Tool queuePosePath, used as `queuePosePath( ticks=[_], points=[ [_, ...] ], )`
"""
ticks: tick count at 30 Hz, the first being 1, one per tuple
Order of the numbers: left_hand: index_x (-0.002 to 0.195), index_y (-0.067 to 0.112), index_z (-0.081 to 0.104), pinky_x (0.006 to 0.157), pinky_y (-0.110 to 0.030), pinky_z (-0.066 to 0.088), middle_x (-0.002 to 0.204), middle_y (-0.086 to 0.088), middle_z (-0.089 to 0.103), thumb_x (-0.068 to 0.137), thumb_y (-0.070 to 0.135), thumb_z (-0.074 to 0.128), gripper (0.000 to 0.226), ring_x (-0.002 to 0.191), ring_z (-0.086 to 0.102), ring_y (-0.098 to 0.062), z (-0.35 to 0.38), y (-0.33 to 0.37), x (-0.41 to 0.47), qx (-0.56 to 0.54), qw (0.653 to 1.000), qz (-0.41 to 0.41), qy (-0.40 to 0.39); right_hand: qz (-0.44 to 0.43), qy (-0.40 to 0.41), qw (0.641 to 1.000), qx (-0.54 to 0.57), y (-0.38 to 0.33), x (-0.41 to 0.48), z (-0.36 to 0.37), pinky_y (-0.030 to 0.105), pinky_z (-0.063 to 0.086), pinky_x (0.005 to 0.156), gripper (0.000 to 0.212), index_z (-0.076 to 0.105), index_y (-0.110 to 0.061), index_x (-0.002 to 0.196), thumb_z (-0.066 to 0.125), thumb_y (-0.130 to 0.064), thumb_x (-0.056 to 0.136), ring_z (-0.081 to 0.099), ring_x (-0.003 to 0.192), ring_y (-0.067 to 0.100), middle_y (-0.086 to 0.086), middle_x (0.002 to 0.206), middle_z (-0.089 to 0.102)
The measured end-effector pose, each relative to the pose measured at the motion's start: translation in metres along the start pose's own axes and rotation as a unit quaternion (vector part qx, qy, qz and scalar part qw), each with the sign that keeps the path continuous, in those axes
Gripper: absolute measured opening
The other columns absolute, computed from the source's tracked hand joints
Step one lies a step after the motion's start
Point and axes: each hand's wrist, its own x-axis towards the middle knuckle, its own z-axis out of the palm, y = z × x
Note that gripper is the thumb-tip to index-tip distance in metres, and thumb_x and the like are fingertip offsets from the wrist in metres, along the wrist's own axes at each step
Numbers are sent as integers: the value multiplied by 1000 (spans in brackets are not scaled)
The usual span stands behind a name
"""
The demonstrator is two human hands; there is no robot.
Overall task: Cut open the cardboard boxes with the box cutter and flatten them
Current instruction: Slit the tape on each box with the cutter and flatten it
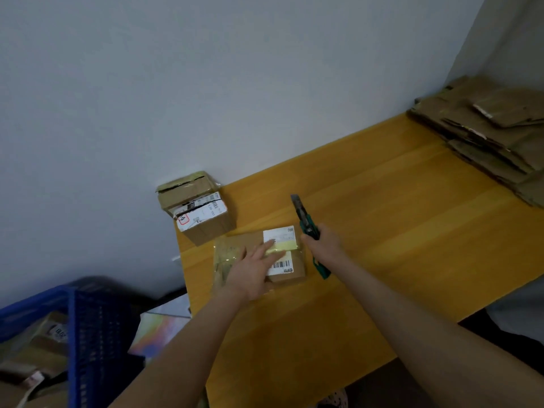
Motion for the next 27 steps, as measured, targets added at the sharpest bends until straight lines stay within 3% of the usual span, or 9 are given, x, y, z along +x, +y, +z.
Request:
queuePosePath(
  ticks=[2,4,5,8,11,15,20,24,27],
  points=[
    [146,26,35,114,-42,30,155,-2,27,90,36,61,62,138,33,-23,11,-5,-17,-77,990,-82,85,-28,-13,999,-42,-13,16,16,34,47,70,24,52,-11,107,54,-32,96,56,91,23,7,105,55],
    [118,20,56,89,-33,51,126,-3,55,93,34,57,29,106,57,-18,16,-18,-30,-167,950,-212,159,-51,-28,993,-99,-26,31,28,36,45,75,27,51,-9,108,52,-34,96,53,100,27,11,111,53],
    [101,18,60,77,-32,54,106,-3,62,95,35,55,19,91,61,-19,16,-25,-34,-209,928,-266,155,-54,-42,991,-115,-30,38,33,35,42,74,30,50,-8,112,50,-34,97,51,102,28,13,114,52],
    [73,14,59,65,-33,53,70,-2,64,100,38,47,37,68,65,-25,18,-41,-38,-388,861,-326,46,-44,-75,983,-160,-39,46,44,33,40,70,35,47,-7,121,47,-34,99,51,93,27,15,116,53],
    [88,14,59,58,-29,52,80,-6,67,100,38,49,28,63,63,-20,18,-39,-32,-480,805,-347,40,-42,-49,976,-206,-36,40,43,32,43,65,31,45,-9,120,45,-33,100,53,83,24,10,105,56],
    [109,12,52,85,-44,55,109,-6,66,91,32,65,30,98,65,-28,8,-32,-14,-510,781,-344,111,23,-79,987,-139,-6,25,31,27,38,52,22,39,-12,111,42,-31,101,49,66,15,2,85,50],
    [141,2,36,93,-38,49,134,-12,56,91,29,66,65,117,58,-31,6,-13,10,-554,761,-322,98,98,-51,994,15,26,7,30,33,47,73,40,43,-4,131,44,-31,101,57,97,25,12,116,58],
    [136,9,44,88,-42,55,120,-10,65,92,34,65,55,100,66,-27,17,-14,25,-618,719,-306,87,84,-6,995,44,14,6,24,32,42,73,39,43,-3,132,42,-29,102,51,87,21,7,103,53],
    [136,16,43,62,-34,54,96,-5,70,91,41,64,55,78,67,-20,16,-14,26,-688,650,-318,46,81,-36,994,62,8,6,26,33,41,76,41,42,-6,134,42,-31,102,50,93,21,7,108,53]
  ],
)
